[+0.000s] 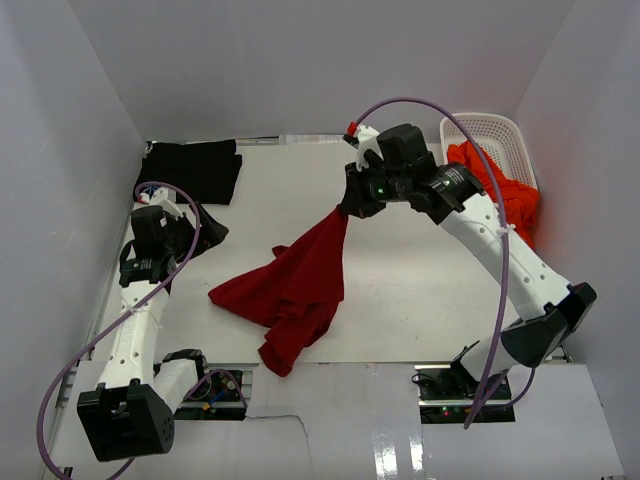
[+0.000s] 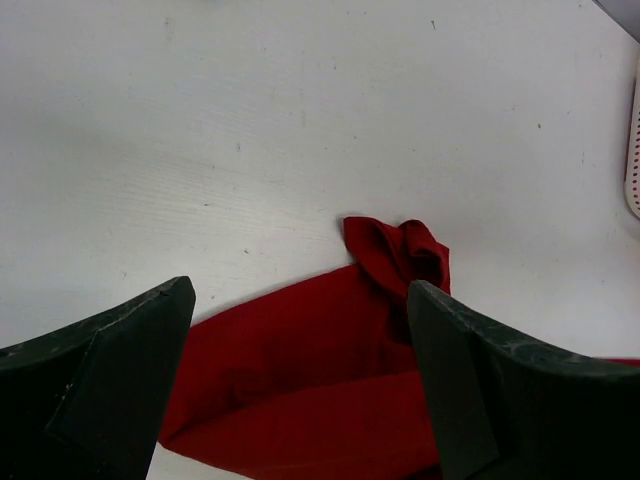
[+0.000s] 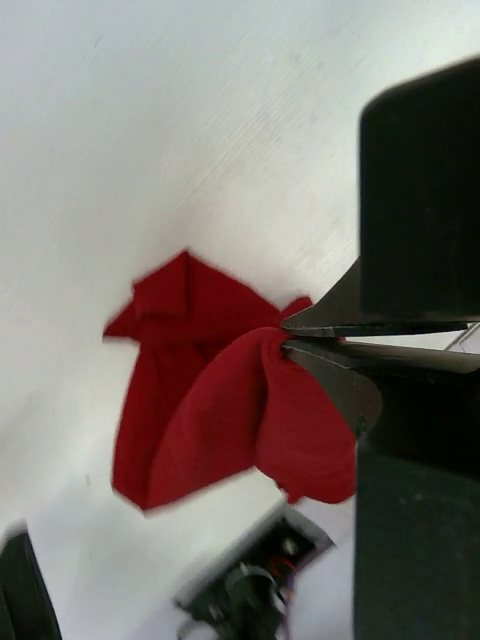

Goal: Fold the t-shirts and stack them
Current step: Move the tshirt to the center of the board

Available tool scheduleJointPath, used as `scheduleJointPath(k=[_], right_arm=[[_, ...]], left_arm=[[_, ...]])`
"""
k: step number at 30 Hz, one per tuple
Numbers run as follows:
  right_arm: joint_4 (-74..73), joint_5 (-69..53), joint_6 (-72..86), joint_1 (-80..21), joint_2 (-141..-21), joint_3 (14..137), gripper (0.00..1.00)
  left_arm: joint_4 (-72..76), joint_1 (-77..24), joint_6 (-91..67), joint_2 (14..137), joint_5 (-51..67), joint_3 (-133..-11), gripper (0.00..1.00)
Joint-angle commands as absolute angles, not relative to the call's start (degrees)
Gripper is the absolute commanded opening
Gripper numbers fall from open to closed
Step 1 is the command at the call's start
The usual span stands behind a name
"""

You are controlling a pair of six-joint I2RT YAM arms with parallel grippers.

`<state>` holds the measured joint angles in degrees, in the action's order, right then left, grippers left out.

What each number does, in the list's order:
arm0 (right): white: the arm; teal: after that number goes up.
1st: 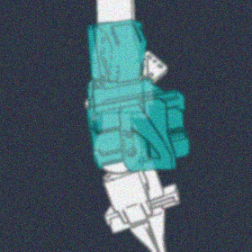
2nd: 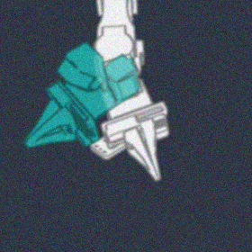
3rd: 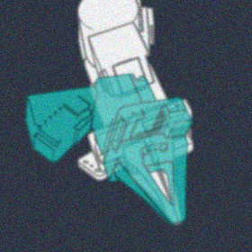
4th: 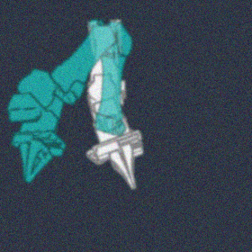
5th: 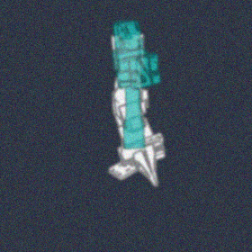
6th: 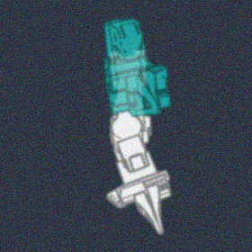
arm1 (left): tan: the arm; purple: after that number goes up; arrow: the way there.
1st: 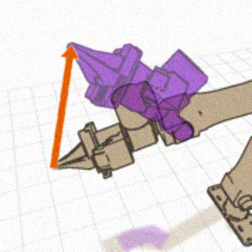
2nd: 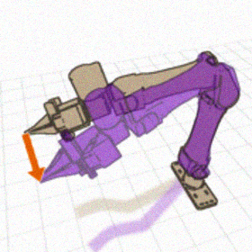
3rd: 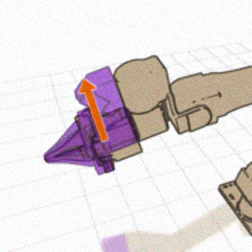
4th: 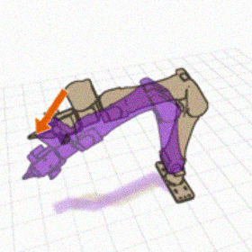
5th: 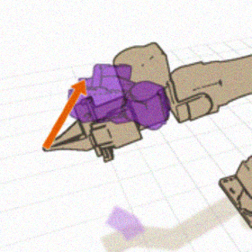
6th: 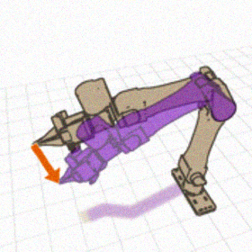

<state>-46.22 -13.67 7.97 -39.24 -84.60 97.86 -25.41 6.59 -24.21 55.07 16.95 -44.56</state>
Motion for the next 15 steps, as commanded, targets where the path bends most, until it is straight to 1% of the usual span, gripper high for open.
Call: scheduleJointPath(k=[1, 2, 4, 6, 7, 9, 10, 11, 12, 13, 14, 15], right_arm=[[-47.7, 5.2, 10.5, -37.6, -89.1, 100.5, 0.08], [-47.7, 8.5, 11.1, -35.9, -89.8, 100.9, 0.08], [-47.5, 11.2, 12.9, -33.8, -91.7, 101.7, 0.08], [-45.1, 11.0, 13.7, -31.6, -92.5, 102.0, 0.08], [-43.5, 7.8, 13.2, -30.6, -93.0, 102.2, 0.08], [-40.8, 5.3, 12.0, -30.4, -95.3, 105.2, 0.08], [-40.4, 2.4, 11.4, -30.3, -96.4, 106.9, 0.08], [-40.0, -2.9, 11.1, -30.3, -98.7, 110.7, 0.08], [-39.6, -3.0, 10.7, -30.3, -99.7, 110.7, 0.08], [-39.3, -8.7, 10.7, -30.4, -100.5, 113.6, 0.08], [-38.4, -11.8, 10.9, -30.3, -101.1, 114.0, 0.08], [-34.6, -17.2, 11.4, -30.3, -100.8, 111.7, 0.08]], left_arm=[[-25.2, 6.2, -23.6, 54.6, 17.6, -46.1, 0.98], [-25.3, 6.2, -23.7, 54.6, 17.6, -46.1, 0.98], [-25.2, 6.1, -23.6, 54.7, 17.6, -46.1, 0.98], [-25.2, 6.1, -23.6, 54.8, 17.7, -46.1, 0.98], [-25.3, 6.1, -23.6, 55.0, 17.8, -46.1, 0.98], [-25.1, 6.2, -23.6, 55.2, 18.0, -46.1, 0.98], [-25.1, 6.1, -23.6, 55.4, 18.4, -46.1, 0.98], [-25.0, 6.0, -23.6, 55.5, 18.5, -46.1, 0.98], [-25.0, 6.0, -23.5, 55.5, 18.5, -46.1, 0.98], [-25.0, 5.9, -23.5, 55.5, 18.5, -46.1, 0.98], [-25.0, 5.8, -23.3, 55.8, 18.5, -46.2, 0.98], [-25.1, 5.7, -23.3, 55.8, 18.5, -46.2, 0.98]])
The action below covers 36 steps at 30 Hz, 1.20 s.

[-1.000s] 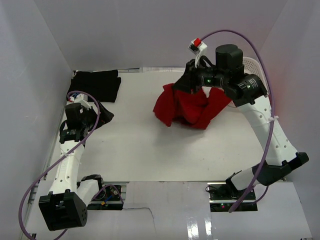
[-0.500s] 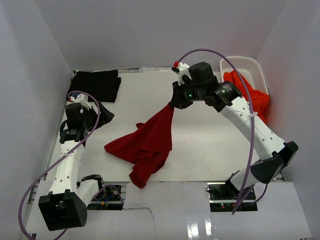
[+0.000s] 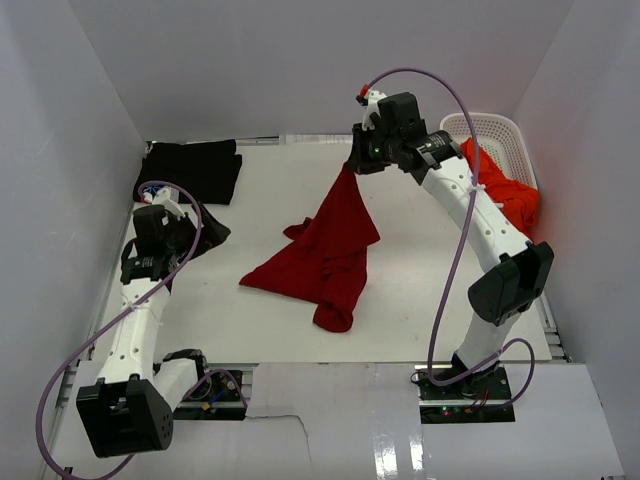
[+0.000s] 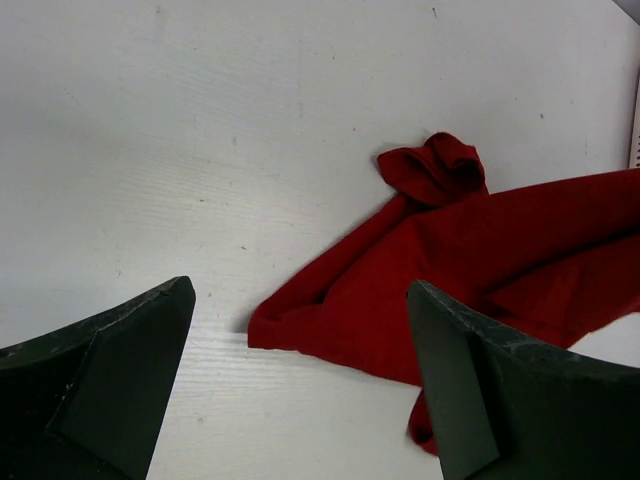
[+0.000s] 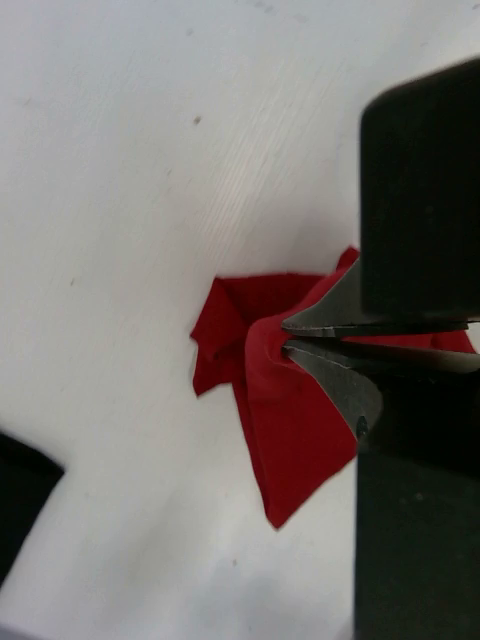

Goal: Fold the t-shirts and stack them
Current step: Move the tshirt to the center of the board

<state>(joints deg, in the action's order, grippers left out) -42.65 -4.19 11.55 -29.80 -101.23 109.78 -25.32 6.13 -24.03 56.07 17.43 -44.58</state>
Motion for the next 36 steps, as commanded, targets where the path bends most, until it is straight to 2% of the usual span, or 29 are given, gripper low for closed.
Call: scheduleJointPath(k=[1, 3, 6, 10, 17, 19, 29, 36], right_arm=[[-31.8, -19.5, 11.7, -30.4, -100.2, 109.4, 0.08], [-24.2, -25.7, 13.4, -30.3, -97.7, 104.3, 0.13], [-22.9, -29.4, 13.3, -30.4, -96.6, 98.3, 0.47], [-27.0, -23.1, 11.1, -30.3, -95.0, 91.1, 0.63], [-29.3, -6.6, 11.2, -30.2, -86.8, 75.7, 0.65], [-29.8, -5.2, 13.0, -29.5, -86.1, 72.8, 0.65], [-22.2, -16.3, 28.0, -18.7, -81.6, 58.3, 0.63], [-4.1, -25.9, 43.9, -13.4, -81.3, 47.1, 0.56]], left_arm=[[-25.0, 5.6, -23.3, 56.0, 18.5, -46.2, 0.98], [-25.0, 5.6, -23.3, 56.1, 18.6, -46.2, 0.98], [-24.8, 5.5, -23.2, 56.4, 19.2, -46.1, 0.98], [-24.1, 5.3, -22.9, 56.9, 21.4, -46.0, 0.98], [-22.9, 3.6, -22.7, 58.3, 24.9, -45.6, 0.98], [-22.8, 3.1, -22.9, 59.5, 25.5, -45.6, 0.98], [-22.7, 2.5, -22.2, 60.7, 25.6, -45.8, 0.98], [-22.7, 2.5, -22.4, 60.5, 25.1, -45.7, 0.98]])
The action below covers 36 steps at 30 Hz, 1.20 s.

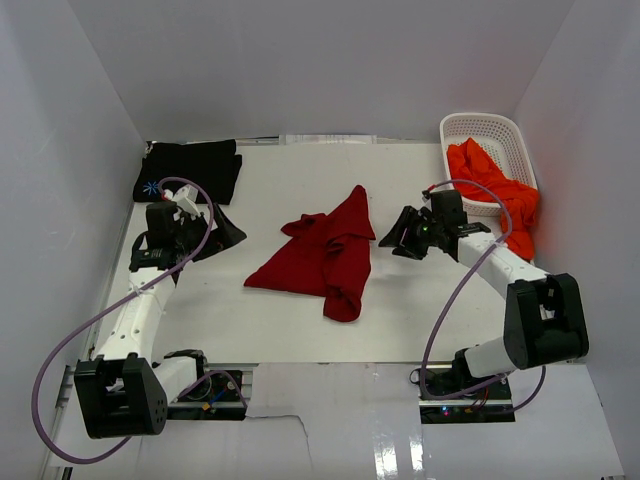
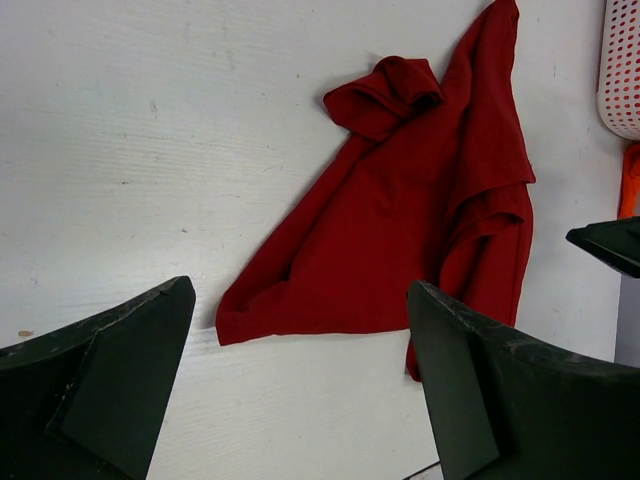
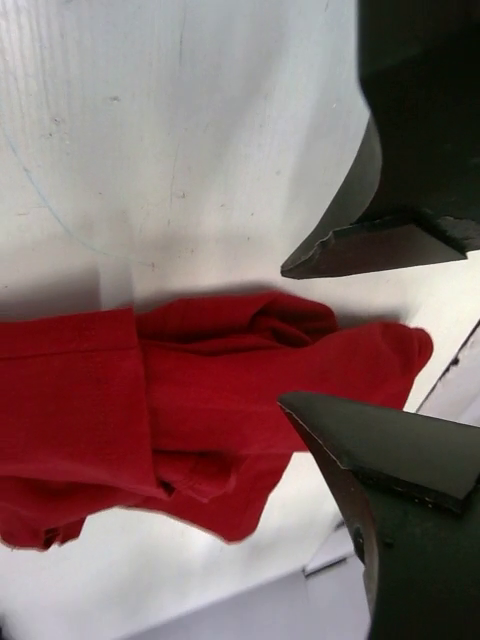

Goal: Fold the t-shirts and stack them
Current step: Move the tshirt to the center of the board, then flatten out the tshirt

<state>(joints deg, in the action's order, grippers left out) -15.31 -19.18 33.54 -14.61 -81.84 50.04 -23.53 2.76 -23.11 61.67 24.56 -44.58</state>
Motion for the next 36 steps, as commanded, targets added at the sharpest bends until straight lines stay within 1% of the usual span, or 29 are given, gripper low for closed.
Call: scheduleJointPath(k=[1, 5, 9, 11, 16, 20, 23, 25, 31, 33, 36], right_arm=[[2.0, -27.1, 46.0, -13.1, -82.1, 45.9, 0.55], [16.2, -30.9, 56.2, -12.7, -84.5, 39.5, 0.53], [25.4, -31.7, 62.9, -12.7, -87.9, 37.0, 0.53], [27.7, -30.5, 64.5, -12.7, -89.1, 36.4, 0.53], [27.2, -26.6, 64.2, -12.7, -90.7, 37.4, 0.56], [27.7, -25.8, 64.2, -12.7, -93.2, 38.5, 0.57], [24.4, -25.2, 63.2, -12.7, -94.9, 40.5, 0.57], [22.2, -24.8, 62.8, -12.7, -95.2, 41.0, 0.58], [22.7, -22.2, 61.9, -12.8, -95.7, 41.6, 0.59], [22.5, -22.1, 61.6, -12.7, -97.5, 42.5, 0.58], [22.3, -21.7, 60.9, -12.9, -100.7, 44.5, 0.50]], left_arm=[[-22.7, 2.4, -22.3, 60.4, 25.0, -45.7, 0.98], [-22.7, 2.4, -22.2, 60.3, 25.0, -45.7, 0.98], [-22.7, 2.3, -22.1, 60.4, 24.9, -45.7, 0.98], [-22.7, 2.3, -22.1, 60.4, 24.9, -45.7, 0.98], [-22.7, 2.3, -22.1, 60.3, 24.8, -45.7, 0.98], [-22.8, 2.3, -22.1, 60.4, 24.7, -45.7, 0.98], [-22.7, 2.3, -22.0, 60.4, 24.5, -45.8, 0.98], [-22.7, 2.3, -22.0, 60.3, 24.4, -45.8, 0.98], [-22.8, 2.3, -22.1, 60.0, 24.1, -45.7, 0.98], [-22.7, 2.3, -22.0, 60.1, 24.2, -45.7, 0.98], [-22.8, 2.2, -22.0, 60.2, 24.2, -45.7, 0.98]])
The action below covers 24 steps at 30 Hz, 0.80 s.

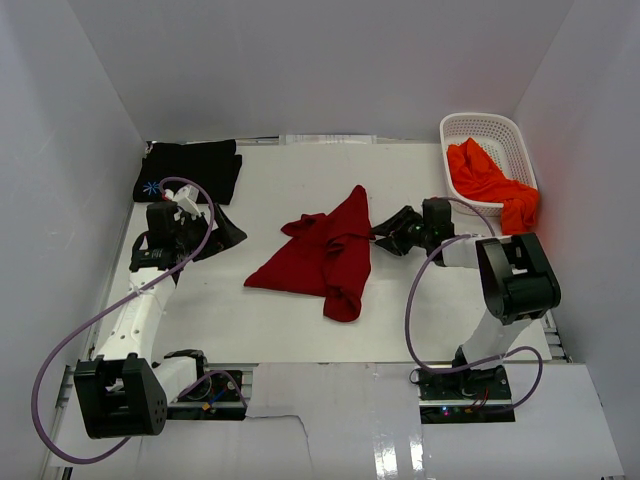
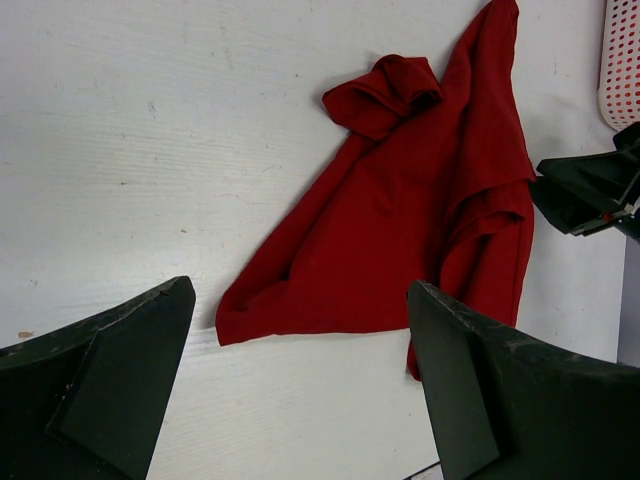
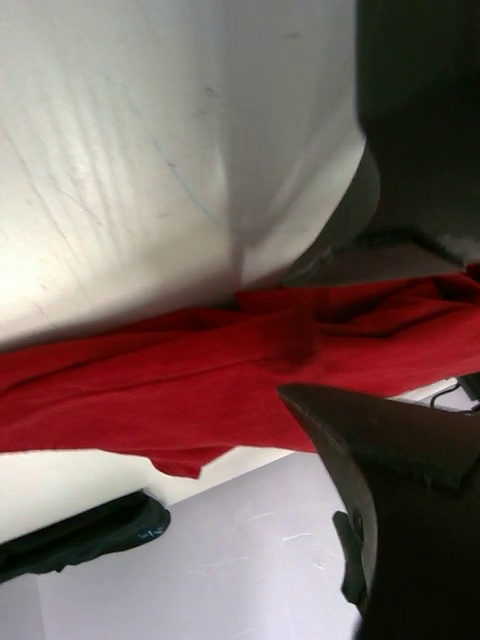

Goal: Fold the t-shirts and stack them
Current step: Flatten out the tshirt

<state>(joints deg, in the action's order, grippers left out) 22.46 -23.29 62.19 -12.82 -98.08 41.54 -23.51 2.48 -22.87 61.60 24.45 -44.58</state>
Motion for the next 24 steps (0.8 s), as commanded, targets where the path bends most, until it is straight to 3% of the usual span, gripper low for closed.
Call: scheduleJointPath(k=[1, 2, 6, 7, 8, 24], right_arm=[[22.5, -21.9, 61.1, -12.9, -101.5, 44.8, 0.47], [23.2, -22.1, 61.3, -12.9, -102.2, 45.2, 0.41], [24.3, -23.2, 62.0, -13.1, -105.8, 46.8, 0.36], [24.7, -23.3, 62.1, -13.1, -106.1, 46.9, 0.27], [25.0, -23.6, 62.0, -13.1, -106.2, 47.2, 0.08], [1.5, -25.8, 48.1, -14.7, -91.8, 64.0, 0.08]], left_arm=[[-22.8, 2.3, -22.0, 60.3, 24.0, -45.7, 0.98], [-22.8, 2.3, -22.0, 60.3, 24.0, -45.8, 0.98], [-22.9, 2.3, -21.9, 60.2, 23.7, -45.8, 0.98], [-22.9, 2.3, -21.8, 60.3, 23.6, -45.9, 0.98], [-22.9, 2.3, -21.8, 60.3, 23.6, -45.9, 0.98], [-22.9, 2.3, -22.0, 59.6, 23.8, -45.8, 0.98]])
